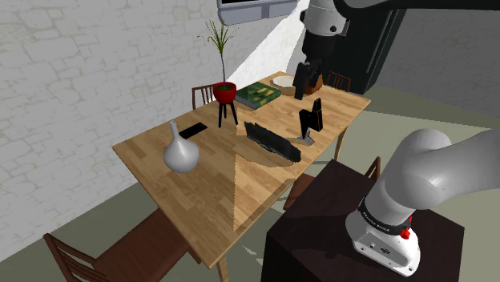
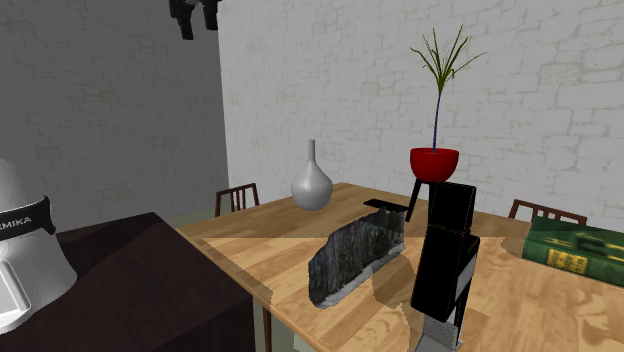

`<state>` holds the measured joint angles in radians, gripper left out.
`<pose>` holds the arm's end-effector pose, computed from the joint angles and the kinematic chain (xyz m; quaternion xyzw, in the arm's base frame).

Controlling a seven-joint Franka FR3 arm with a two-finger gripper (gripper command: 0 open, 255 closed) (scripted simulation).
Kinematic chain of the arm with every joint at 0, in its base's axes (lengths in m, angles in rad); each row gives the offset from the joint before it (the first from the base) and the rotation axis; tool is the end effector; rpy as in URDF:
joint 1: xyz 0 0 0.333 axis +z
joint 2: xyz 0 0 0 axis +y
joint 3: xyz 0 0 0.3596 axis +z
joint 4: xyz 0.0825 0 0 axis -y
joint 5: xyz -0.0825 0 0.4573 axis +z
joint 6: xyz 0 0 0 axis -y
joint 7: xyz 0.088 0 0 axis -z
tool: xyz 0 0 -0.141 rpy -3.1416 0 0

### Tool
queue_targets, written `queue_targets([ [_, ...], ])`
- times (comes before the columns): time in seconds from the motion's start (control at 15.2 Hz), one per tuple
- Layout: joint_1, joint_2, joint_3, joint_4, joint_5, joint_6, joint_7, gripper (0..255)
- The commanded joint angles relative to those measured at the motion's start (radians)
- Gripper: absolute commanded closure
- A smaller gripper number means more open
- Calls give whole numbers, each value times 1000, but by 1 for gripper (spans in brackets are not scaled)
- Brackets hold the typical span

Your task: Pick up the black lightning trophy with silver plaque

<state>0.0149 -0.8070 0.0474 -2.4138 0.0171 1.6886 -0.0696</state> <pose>0.3558 0.0275 0.5736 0.9974 0.0586 0.0405 0.0090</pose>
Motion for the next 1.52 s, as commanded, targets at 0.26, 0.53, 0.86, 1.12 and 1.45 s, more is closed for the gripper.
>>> queue_targets([
  [0.26, -27, 45, -73, -48, -44, 87, -83, 0],
  [0.53, -54, 114, -147, -76, -84, 179, -164, 0],
  [0.86, -83, 231, -238, -80, -122, 297, -266, 0],
  [1.12, -98, 347, -310, -59, -135, 389, -351, 0],
  [1.45, -106, 515, -398, -2, -117, 494, -467, 0],
])
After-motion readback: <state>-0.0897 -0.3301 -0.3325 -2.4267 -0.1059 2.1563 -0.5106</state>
